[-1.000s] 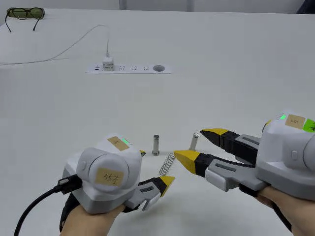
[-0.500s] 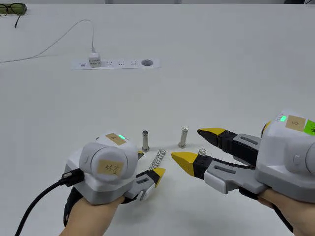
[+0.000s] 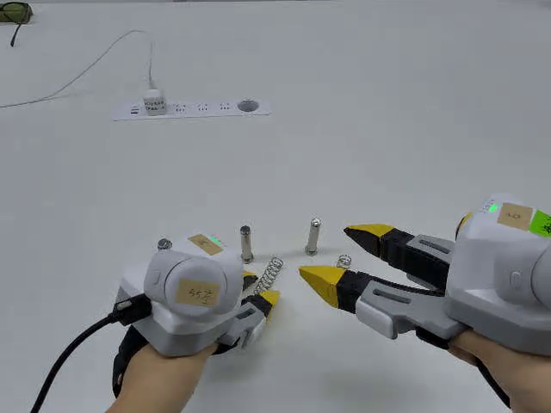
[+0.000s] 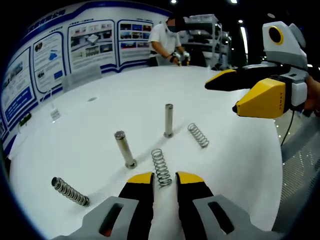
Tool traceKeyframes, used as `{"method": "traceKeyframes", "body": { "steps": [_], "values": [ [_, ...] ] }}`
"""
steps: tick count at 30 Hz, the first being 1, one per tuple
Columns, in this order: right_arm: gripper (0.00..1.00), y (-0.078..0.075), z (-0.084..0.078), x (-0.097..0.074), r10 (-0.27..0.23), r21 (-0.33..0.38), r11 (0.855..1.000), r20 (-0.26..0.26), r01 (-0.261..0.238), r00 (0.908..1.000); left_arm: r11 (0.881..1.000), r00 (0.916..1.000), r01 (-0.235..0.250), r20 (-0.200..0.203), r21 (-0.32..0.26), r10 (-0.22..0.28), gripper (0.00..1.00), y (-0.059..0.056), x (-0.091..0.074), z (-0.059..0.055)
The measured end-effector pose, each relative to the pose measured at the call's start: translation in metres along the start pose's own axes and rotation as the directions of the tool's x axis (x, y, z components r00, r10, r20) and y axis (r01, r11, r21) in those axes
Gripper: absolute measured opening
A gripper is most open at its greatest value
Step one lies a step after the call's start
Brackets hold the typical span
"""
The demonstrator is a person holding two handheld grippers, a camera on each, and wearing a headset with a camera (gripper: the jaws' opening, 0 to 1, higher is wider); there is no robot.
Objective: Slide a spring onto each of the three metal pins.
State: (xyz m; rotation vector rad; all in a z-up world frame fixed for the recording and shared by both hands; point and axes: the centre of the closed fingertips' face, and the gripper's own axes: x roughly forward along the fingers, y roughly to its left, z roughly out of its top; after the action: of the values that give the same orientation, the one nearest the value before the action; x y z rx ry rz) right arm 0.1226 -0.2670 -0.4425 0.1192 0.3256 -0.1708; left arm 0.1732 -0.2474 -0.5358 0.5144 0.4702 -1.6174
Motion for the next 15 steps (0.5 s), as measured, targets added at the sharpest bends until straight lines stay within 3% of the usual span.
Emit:
{"method": "traceKeyframes", "body": {
  "steps": [15],
  "values": [
    [0.43, -0.0031, -0.0037, 0.0003, -0.012, 0.002, 1.000, -0.014, 0.012, 0.9998, 1.000, 0.9997, -0.014, -0.021, 0.008, 0.014, 0.13, 0.0000, 0.0013, -0.0033]
  ]
}}
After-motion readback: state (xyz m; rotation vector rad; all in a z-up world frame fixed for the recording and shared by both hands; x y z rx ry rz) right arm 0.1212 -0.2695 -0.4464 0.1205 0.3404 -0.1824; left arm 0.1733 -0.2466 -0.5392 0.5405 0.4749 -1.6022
